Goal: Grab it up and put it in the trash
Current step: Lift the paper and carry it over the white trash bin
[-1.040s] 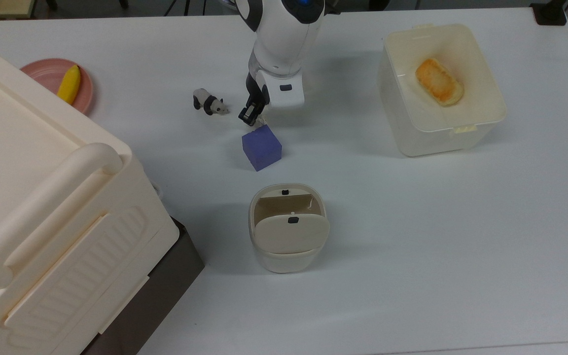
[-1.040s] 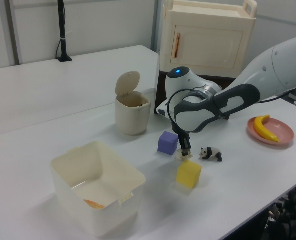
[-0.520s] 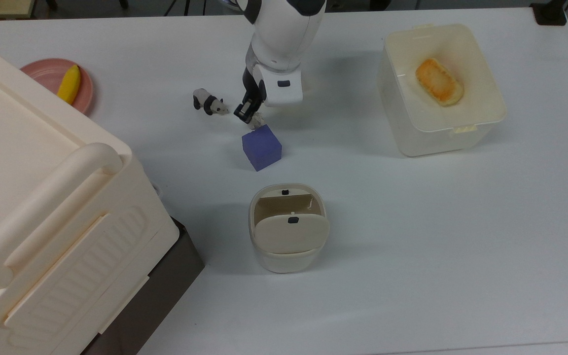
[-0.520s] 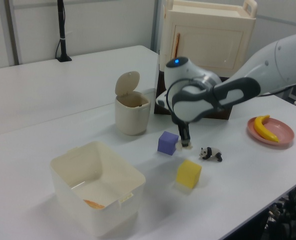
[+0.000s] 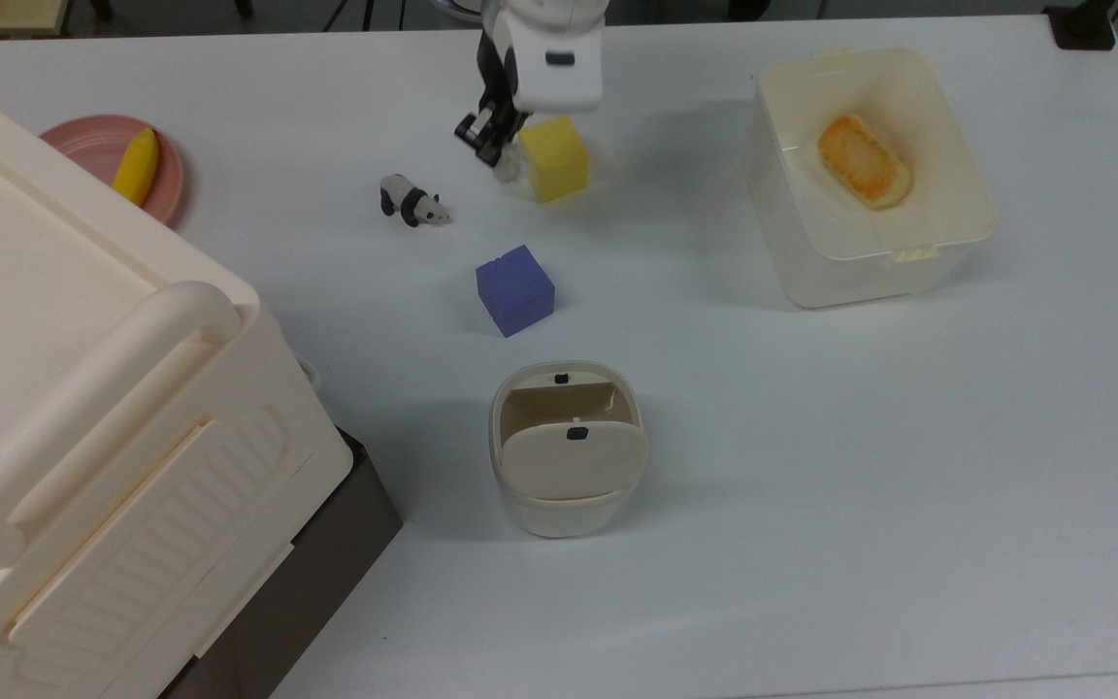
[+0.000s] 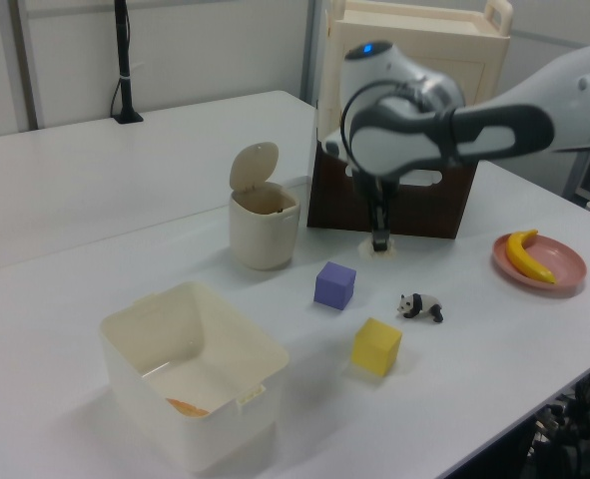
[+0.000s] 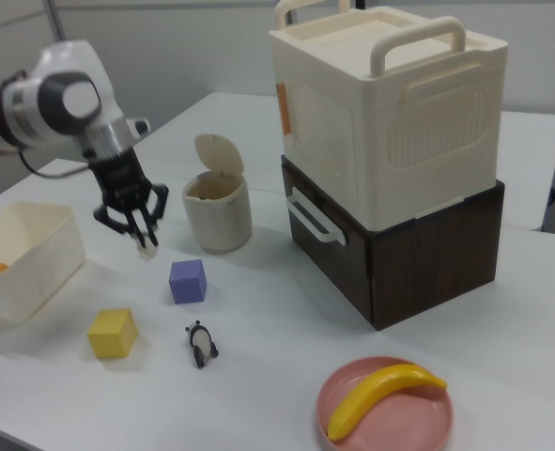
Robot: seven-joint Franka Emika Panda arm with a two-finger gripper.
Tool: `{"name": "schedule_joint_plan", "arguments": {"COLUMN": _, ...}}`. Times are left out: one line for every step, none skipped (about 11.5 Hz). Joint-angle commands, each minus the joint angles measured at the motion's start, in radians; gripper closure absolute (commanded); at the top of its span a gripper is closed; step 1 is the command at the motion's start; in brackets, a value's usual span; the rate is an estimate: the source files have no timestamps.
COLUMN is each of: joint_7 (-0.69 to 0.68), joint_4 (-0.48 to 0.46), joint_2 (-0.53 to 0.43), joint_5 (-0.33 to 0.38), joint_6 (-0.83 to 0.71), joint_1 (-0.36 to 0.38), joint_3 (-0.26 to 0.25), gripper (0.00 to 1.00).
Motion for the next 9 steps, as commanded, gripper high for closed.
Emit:
{"name": "schedule_joint_plan", "arguments": {"joint_7": 0.114, "joint_4": 0.117, "joint_2": -0.002, "joint_5": 0.051, "joint_6": -0.079, "joint_1": 0.005, "joint_3": 0.004, "gripper": 1.00}}
{"name": "schedule_joint_plan", "arguments": {"joint_7": 0.168, "joint_4": 0.149, "joint_2": 0.008, "joint_5": 0.053, "joint_6": -0.068, "joint_1": 0.002, "joint_3": 0.004, "gripper": 1.00}}
{"name": "schedule_joint_plan", "arguments": {"joint_7": 0.191, "joint_4": 0.171, "joint_2": 0.025, "joint_5": 0.067, "joint_6": -0.034, "joint_1": -0.002, "joint_3": 0.004, "gripper": 1.00}}
{"name": "schedule_joint_plan", "arguments": {"joint_7": 0.251, "joint_4": 0.180, "joint_2": 0.033, "joint_5": 0.096, "joint_6": 0.028, "joint_1": -0.002, "joint_3": 0.002, "gripper": 1.00}}
{"name": "schedule_joint_plan", "arguments": {"joint_7": 0.326, "joint_4": 0.180, "joint_2": 0.051, "joint_5": 0.102, "joint_6": 0.102, "joint_1": -0.009, "joint_3": 0.001, "gripper": 1.00}}
{"name": "schedule_joint_plan", "arguments": {"joint_7": 0.366, "joint_4": 0.180, "joint_2": 0.073, "joint_5": 0.104, "joint_6": 0.162, "joint_1": -0.009, "joint_3": 0.002, "gripper": 1.00}}
{"name": "schedule_joint_plan", "arguments": {"joint_7": 0.391, "joint_4": 0.183, "joint_2": 0.099, "joint_5": 0.105, "joint_6": 0.228, "joint_1": -0.010, "joint_3": 0.001, "gripper": 1.00}}
{"name": "schedule_joint_plan", "arguments": {"joint_7": 0.402, "joint_4": 0.185, "joint_2": 0.128, "joint_5": 0.101, "joint_6": 0.272, "joint_1": -0.015, "joint_3": 0.002, "gripper": 1.00}}
{"name": "schedule_joint_plan", "arguments": {"joint_7": 0.402, "joint_4": 0.211, "joint_2": 0.157, "joint_5": 0.107, "joint_6": 0.320, "joint_1": -0.027, "joint_3": 0.002, "gripper": 1.00}}
